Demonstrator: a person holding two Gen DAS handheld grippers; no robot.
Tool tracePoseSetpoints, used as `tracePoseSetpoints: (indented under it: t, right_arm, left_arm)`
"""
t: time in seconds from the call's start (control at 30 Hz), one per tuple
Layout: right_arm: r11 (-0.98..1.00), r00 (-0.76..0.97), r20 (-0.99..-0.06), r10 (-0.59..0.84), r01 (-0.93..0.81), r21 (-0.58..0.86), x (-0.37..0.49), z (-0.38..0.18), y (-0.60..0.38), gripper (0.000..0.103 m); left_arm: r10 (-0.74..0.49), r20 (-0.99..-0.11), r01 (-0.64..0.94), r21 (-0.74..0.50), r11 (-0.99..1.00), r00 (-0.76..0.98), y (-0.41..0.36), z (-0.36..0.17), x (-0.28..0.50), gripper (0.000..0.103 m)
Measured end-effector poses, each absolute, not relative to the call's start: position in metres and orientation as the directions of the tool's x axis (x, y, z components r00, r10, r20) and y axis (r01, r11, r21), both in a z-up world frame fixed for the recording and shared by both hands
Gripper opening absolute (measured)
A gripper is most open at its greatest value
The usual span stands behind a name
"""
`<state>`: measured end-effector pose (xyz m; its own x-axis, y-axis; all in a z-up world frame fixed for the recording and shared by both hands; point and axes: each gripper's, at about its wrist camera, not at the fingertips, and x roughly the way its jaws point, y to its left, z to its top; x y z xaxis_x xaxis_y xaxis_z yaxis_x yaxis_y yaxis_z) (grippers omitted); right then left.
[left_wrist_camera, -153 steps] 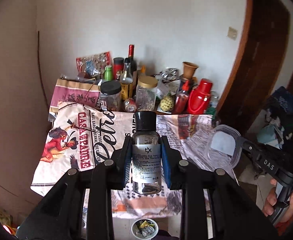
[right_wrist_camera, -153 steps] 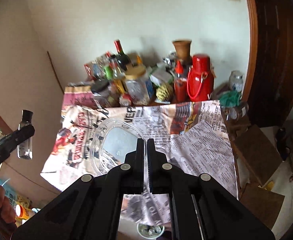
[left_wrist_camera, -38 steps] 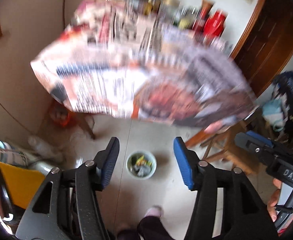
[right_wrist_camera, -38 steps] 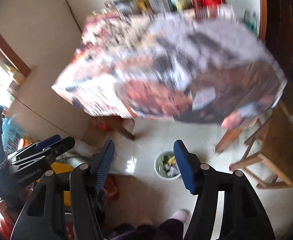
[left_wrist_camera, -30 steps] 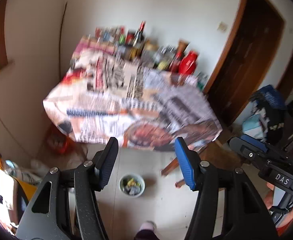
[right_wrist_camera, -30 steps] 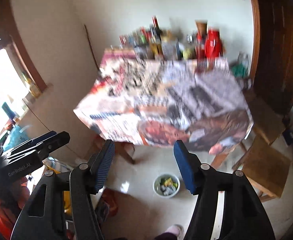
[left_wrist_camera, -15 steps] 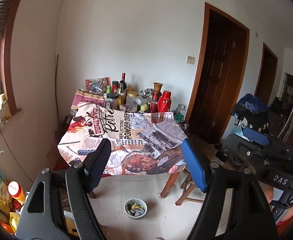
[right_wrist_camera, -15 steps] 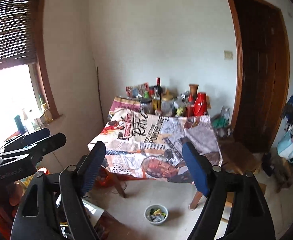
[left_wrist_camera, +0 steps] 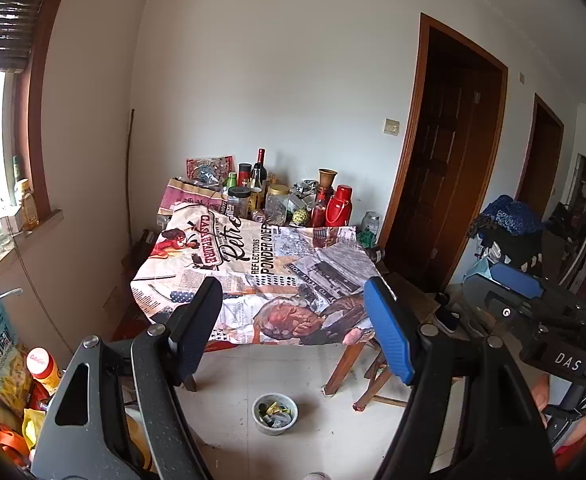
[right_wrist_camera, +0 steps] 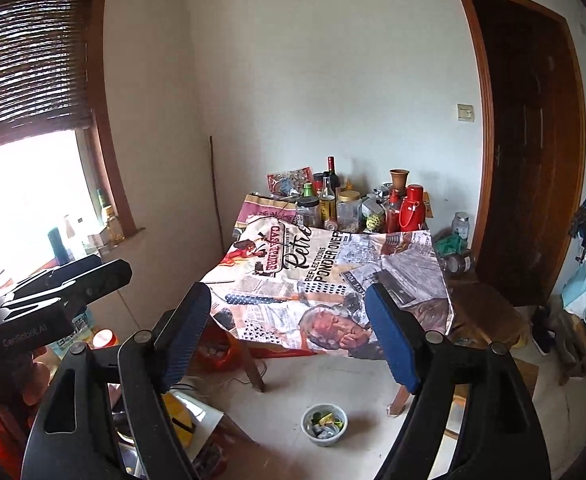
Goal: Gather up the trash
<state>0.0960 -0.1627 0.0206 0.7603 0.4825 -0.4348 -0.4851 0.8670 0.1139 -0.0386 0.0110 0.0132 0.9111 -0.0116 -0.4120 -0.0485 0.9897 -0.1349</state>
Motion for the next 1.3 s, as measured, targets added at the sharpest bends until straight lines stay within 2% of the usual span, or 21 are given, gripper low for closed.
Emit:
tracePoseSetpoints:
  t: [1.3]
  right_arm:
    - [0.865, 0.738, -0.469, 0.485, -0.484, 0.134, 0.0925, 0.021, -0.1654, 0.077]
  left_arm:
    - [-0.053, -0.418, -0.001, -0.127, 0.992, 0.907, 0.0042, 0.0153, -0.0402, 0.072]
